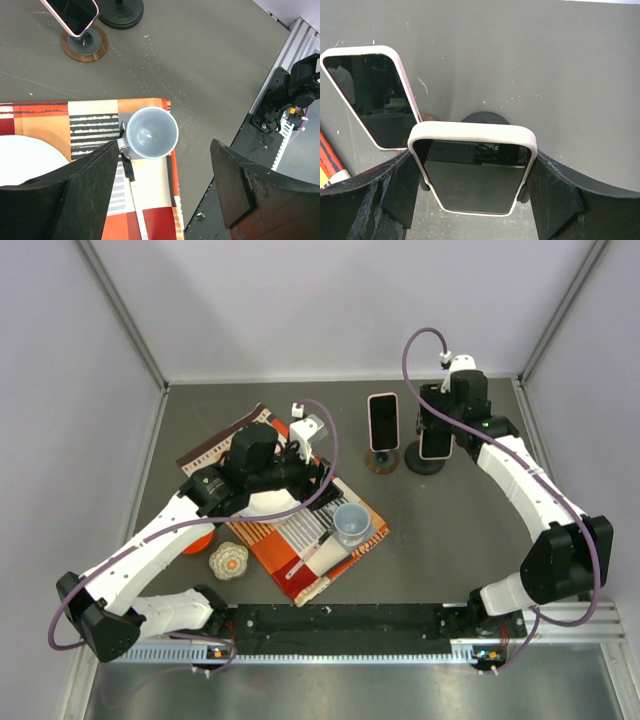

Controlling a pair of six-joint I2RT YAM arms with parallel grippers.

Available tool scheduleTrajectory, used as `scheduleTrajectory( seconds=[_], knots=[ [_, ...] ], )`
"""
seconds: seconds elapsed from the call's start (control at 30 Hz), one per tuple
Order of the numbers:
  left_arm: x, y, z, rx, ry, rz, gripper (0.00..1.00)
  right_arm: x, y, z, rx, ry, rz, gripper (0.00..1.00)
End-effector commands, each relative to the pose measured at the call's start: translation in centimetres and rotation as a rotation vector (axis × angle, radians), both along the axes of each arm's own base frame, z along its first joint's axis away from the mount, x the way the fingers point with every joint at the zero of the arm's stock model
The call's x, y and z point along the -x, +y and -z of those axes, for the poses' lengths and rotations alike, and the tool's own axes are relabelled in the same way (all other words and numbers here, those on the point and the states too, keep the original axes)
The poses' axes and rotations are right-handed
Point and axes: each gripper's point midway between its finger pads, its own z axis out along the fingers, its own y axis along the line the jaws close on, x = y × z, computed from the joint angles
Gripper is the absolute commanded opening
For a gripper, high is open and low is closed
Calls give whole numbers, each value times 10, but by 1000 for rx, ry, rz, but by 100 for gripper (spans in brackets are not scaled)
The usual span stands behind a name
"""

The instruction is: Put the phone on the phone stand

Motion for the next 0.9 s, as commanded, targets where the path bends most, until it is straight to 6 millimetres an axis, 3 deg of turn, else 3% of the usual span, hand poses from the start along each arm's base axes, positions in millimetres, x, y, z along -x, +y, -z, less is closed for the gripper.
scheduleTrajectory(
  seconds=[0.0,0.2,0.4,0.5,0.6,0.63,0.7,0.73,0.87],
  knots=[
    [-6,-2,-5,13,-34,2,79,-32,0,-66,-50,-228,-8,0],
    [-6,-3,-4,9,-32,4,79,-36,-10,-58,-66,-227,28,0],
    [-7,-3,-2,6,-28,1,79,-26,-15,-42,-104,-217,77,0],
    [-8,-3,-1,1,-27,-1,79,-21,-17,-37,-118,-214,90,6],
    [-9,-3,0,-1,-27,-4,79,-17,-17,-39,-117,-220,87,31],
    [-8,-3,0,-2,-28,-4,79,-16,-18,-42,-115,-227,85,49],
    [-9,-2,1,-6,-28,-7,79,-12,-18,-50,-113,-242,81,65],
    [-9,-2,0,-6,-31,-8,79,-11,-19,-53,-109,-244,80,80],
    [-10,-1,0,-9,-35,-11,79,1,-21,-66,-98,-233,69,98]
  ],
)
